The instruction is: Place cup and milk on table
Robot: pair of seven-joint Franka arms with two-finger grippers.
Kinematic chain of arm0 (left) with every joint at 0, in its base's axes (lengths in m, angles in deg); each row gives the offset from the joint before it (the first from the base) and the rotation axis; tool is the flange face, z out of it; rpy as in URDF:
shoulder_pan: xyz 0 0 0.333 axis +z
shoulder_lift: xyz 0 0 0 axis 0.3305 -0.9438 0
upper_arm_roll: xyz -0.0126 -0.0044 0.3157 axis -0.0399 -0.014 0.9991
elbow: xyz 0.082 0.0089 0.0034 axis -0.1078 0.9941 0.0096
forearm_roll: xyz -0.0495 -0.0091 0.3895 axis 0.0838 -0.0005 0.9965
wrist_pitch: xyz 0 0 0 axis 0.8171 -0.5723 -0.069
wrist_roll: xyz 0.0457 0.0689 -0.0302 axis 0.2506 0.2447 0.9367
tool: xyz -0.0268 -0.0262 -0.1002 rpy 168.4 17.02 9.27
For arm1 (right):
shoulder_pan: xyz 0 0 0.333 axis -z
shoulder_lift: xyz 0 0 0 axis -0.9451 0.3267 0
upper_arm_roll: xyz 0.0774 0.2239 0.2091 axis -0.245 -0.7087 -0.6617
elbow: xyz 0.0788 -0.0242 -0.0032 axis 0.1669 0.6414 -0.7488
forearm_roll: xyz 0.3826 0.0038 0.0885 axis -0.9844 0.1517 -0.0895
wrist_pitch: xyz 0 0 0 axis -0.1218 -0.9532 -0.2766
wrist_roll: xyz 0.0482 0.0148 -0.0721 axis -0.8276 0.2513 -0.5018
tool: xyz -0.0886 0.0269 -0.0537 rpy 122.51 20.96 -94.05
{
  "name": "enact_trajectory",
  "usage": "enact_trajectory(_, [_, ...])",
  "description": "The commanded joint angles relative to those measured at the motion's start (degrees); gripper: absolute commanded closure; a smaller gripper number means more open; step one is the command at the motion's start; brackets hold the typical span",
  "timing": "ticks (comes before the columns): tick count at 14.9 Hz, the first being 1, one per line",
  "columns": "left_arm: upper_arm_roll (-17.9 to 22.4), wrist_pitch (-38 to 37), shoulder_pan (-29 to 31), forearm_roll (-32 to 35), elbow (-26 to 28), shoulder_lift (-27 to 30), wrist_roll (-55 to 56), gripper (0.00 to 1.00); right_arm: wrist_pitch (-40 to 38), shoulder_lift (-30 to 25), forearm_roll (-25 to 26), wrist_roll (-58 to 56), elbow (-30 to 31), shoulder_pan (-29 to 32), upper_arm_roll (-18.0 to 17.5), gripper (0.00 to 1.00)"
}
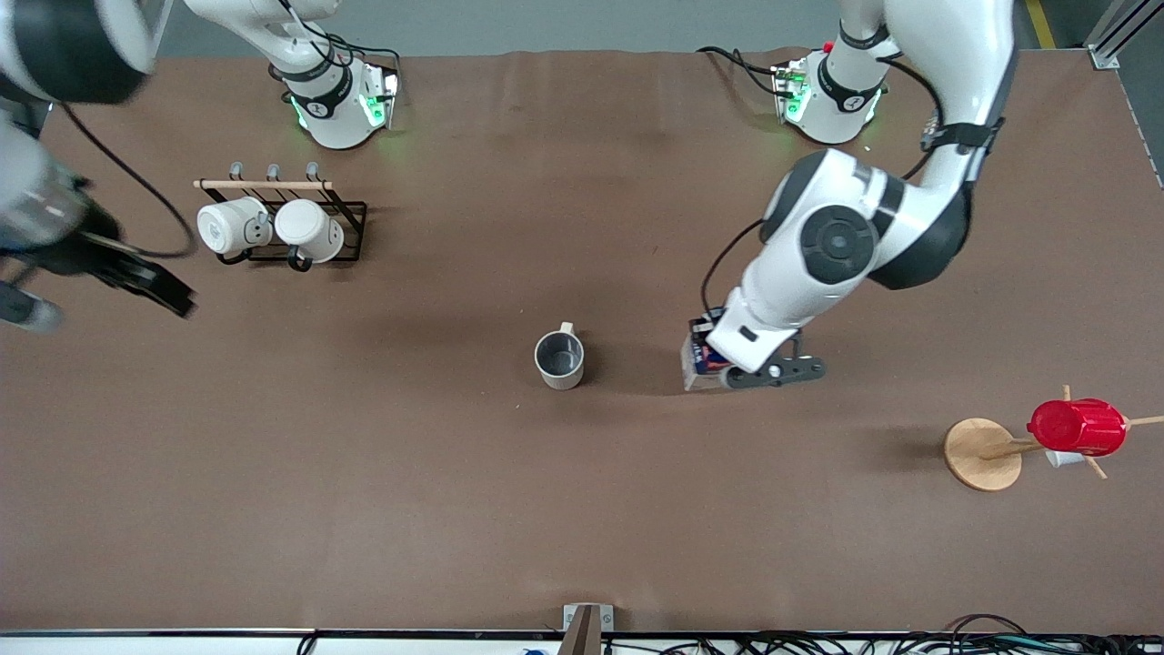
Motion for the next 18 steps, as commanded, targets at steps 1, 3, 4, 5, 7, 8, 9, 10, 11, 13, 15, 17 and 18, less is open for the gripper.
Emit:
enact_trajectory(1, [0.53, -0.37, -3.69, 0.27, -7.21, -5.92, 4.99, 0.63, -5.65, -3.13, -4.78, -12.33, -0.48, 4.89, 1.86, 0.0])
enact_trajectory(3, [0.79, 1.29, -5.72, 0.27, -9.41, -8.74, 7.62, 0.63, -6.99, -2.69, -4.96, -14.47, -2.52, 1.57, 7.21, 0.0])
enact_trajectory(4, [0.88, 2.7, -6.77, 0.27, -10.12, -9.88, 9.38, 0.63, -6.82, -2.6, -5.4, -14.47, -2.52, 0.86, 9.24, 0.0])
enact_trajectory(5, [0.97, 3.32, -7.82, 0.53, -11.26, -11.2, 11.57, 0.63, -6.55, -2.6, -5.67, -14.56, -2.52, 0.94, 8.74, 0.0])
enact_trajectory(7, [0.97, 3.41, -8.53, 0.54, -11.97, -12.09, 13.43, 0.63, -6.72, -2.69, -5.58, -14.47, -2.52, 1.2, 6.72, 0.0])
enact_trajectory(8, [0.97, 3.67, -8.62, 0.45, -12.41, -12.27, 13.53, 0.63, -7.16, -2.69, -5.58, -14.47, -2.52, 1.38, 6.19, 0.0])
enact_trajectory(9, [0.97, 3.68, -9.23, 0.45, -13.28, -12.96, 13.96, 0.63, -7.25, -2.77, -5.58, -14.47, -2.43, 1.29, 5.92, 0.0])
enact_trajectory(10, [0.97, 3.68, -10.02, 0.54, -13.9, -13.41, 15.45, 0.63, -7.25, -2.77, -5.67, -14.39, -2.52, 1.2, 5.84, 0.0])
enact_trajectory(11, [0.97, 3.68, -10.47, 0.54, -13.99, -13.76, 16.07, 0.63, -7.17, -2.77, -5.67, -14.21, -2.52, 1.03, 5.83, 0.0])
enact_trajectory(13, [0.97, 3.76, -10.73, 0.45, -13.99, -14.11, 16.08, 0.63, -6.38, -2.77, -5.67, -13.95, -2.52, 0.68, 5.83, 0.0])
enact_trajectory(15, [0.97, 3.77, -11.26, 0.45, -13.99, -14.29, 16.08, 0.61, -4.37, -2.69, -5.67, -13.95, -2.43, 0.59, 5.83, 0.0])
enact_trajectory(17, [0.88, 3.77, -11.26, 0.45, -13.99, -14.46, 16.08, 0.59, -4.0, -2.6, -5.67, -13.95, -2.43, 0.68, 5.83, 0.0])
enact_trajectory(18, [0.88, 3.77, -11.26, 0.45, -13.91, -14.47, 16.08, 0.49, -4.09, -2.69, -5.67, -13.95, -2.43, 0.68, 5.83, 0.0])
